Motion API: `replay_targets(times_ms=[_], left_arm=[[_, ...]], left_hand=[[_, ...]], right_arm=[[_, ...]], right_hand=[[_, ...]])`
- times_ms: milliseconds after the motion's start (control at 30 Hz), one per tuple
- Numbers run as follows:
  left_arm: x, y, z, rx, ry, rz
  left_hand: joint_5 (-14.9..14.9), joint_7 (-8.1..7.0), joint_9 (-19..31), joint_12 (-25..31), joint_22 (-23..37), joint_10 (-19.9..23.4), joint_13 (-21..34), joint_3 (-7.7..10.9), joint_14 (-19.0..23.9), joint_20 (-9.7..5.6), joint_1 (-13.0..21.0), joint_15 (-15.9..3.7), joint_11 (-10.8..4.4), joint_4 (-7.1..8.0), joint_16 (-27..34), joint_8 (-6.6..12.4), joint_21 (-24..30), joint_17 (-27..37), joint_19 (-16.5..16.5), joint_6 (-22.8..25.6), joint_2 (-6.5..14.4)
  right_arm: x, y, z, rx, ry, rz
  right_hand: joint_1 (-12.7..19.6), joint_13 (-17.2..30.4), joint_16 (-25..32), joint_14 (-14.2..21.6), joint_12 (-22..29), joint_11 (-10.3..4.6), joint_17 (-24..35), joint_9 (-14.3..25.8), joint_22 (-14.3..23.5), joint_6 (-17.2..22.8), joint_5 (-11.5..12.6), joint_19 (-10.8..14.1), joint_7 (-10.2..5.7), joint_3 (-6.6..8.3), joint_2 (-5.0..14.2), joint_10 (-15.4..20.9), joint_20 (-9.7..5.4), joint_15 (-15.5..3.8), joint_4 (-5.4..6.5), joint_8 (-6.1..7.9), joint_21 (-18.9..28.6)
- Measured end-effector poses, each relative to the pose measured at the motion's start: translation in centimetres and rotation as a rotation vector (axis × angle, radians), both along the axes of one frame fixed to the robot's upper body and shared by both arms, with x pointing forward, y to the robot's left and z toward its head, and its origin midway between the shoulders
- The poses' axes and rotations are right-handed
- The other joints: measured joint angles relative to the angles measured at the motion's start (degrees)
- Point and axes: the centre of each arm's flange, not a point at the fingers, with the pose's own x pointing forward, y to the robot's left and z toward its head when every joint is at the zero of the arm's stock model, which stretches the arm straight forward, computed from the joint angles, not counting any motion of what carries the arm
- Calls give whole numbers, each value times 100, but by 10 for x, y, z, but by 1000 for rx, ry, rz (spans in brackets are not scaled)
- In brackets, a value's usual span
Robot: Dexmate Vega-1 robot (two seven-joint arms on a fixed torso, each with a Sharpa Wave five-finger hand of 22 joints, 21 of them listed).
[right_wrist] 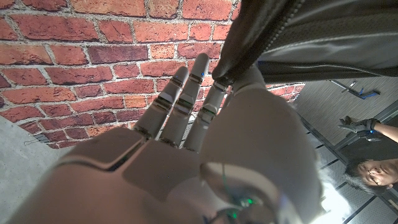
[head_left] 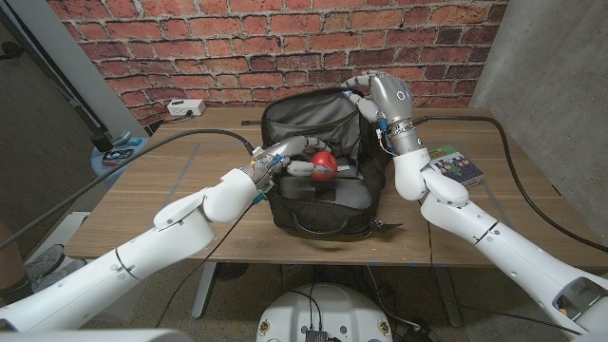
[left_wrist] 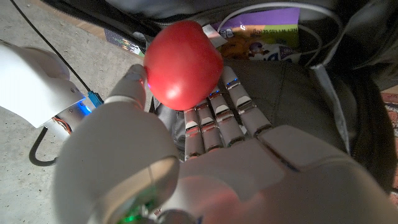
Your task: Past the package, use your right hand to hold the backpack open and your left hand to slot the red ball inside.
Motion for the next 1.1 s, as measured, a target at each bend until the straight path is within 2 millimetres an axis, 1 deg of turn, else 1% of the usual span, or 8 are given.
replay_targets(times_ms=[167,267,400,567,633,900,1000,1100], left_arm=[[1,0,0,11,23,-7],[2,0,-1,18,39,-11],[3,1,0,28,55,-15],[4,0,-1,38,77,-23],[5,0,-1,43,86,-26],[5,0,-2,49,106,-35],[4,0,-3,48,113,-43],[3,2,-1,45,117,-52]], left_hand=[[-107,12,-99,-307,0,-289,-194,-128,-474,61,20,266,154,31,-158,-244,-78,-148,-183,-384,107],[-176,-12,-146,-458,0,-470,-275,-177,-727,121,-63,379,187,28,-191,-382,-78,-233,-244,-610,115],[-219,2,-192,-623,-3,-685,-355,-223,-923,160,-248,530,245,30,-213,-465,-123,-332,-324,-735,-40],[-303,-60,-251,-829,2,-963,-472,-286,-1208,254,-265,692,358,31,-213,-591,-167,-454,-439,-899,-59],[-303,-71,-270,-884,2,-1003,-526,-309,-1289,271,-272,755,358,54,-213,-634,-167,-494,-499,-929,-65],[-346,-101,-296,-927,2,-1033,-598,-351,-1349,293,-365,816,388,48,-213,-681,-211,-548,-539,-959,-31],[-347,-156,-316,-958,1,-1064,-635,-376,-1370,324,-437,796,289,72,-213,-681,-211,-573,-569,-987,38],[-375,-195,-324,-1023,1,-1128,-689,-394,-1442,294,-549,723,206,163,-213,-715,-254,-573,-663,-1010,149]], right_arm=[[-1,0,-2,2,2,0],[-1,0,-3,2,3,0],[-2,0,-4,4,4,-1],[-3,-1,-5,4,5,-2],[-3,-1,-6,5,6,-2],[-5,-1,-7,6,8,1],[-5,0,-8,6,8,1],[-6,0,-8,7,9,1]], right_hand=[[-11,-1,0,0,-1,0,-6,0,0,0,-3,0,0,0,11,0,0,0,0,0,0],[-13,-2,0,0,-2,0,0,-1,0,3,-4,0,-3,0,13,0,0,0,0,-11,0],[-16,-3,0,0,-22,0,0,1,0,14,-21,0,-14,0,16,0,0,0,0,-22,0],[-19,-5,0,0,-23,0,-16,4,0,14,-22,0,-14,-16,19,0,0,0,16,-23,0],[-19,-6,0,0,-23,0,-16,4,0,14,-22,0,-14,-16,19,0,0,0,15,-15,0],[-19,-5,0,0,-3,0,-16,4,0,14,2,0,-13,-16,19,0,0,0,16,-4,0],[-19,-5,0,0,0,0,-16,4,0,13,2,0,-13,-16,19,0,0,0,16,-4,0],[-18,-4,0,0,0,0,-16,4,0,13,2,0,-13,-16,19,0,0,0,16,-4,0]])
